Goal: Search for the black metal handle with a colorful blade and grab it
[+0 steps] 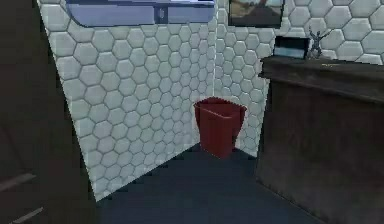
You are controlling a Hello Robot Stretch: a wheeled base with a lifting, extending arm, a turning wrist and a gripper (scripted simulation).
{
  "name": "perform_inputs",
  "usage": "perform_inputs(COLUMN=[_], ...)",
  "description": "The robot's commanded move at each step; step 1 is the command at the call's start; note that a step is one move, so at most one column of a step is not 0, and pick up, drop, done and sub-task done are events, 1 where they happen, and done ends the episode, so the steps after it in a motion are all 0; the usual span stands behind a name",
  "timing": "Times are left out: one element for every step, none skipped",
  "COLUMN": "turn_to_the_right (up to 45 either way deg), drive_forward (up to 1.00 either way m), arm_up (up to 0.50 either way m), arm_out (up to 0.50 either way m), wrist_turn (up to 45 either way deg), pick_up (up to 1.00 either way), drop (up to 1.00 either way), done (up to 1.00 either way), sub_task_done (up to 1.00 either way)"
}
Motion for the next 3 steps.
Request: perform_inputs(turn_to_the_right=[-45.0,-45.0,-12.0], drive_forward=[0.0,0.0,0.0], arm_up=[0.0,0.0,0.0], arm_out=[0.0,0.0,0.0], wrist_turn=[0.0,0.0,0.0], pick_up=[0.0,0.0,0.0], drop=[0.0,0.0,0.0], done=[0.0,0.0,0.0], sub_task_done=[0.0,0.0,0.0])
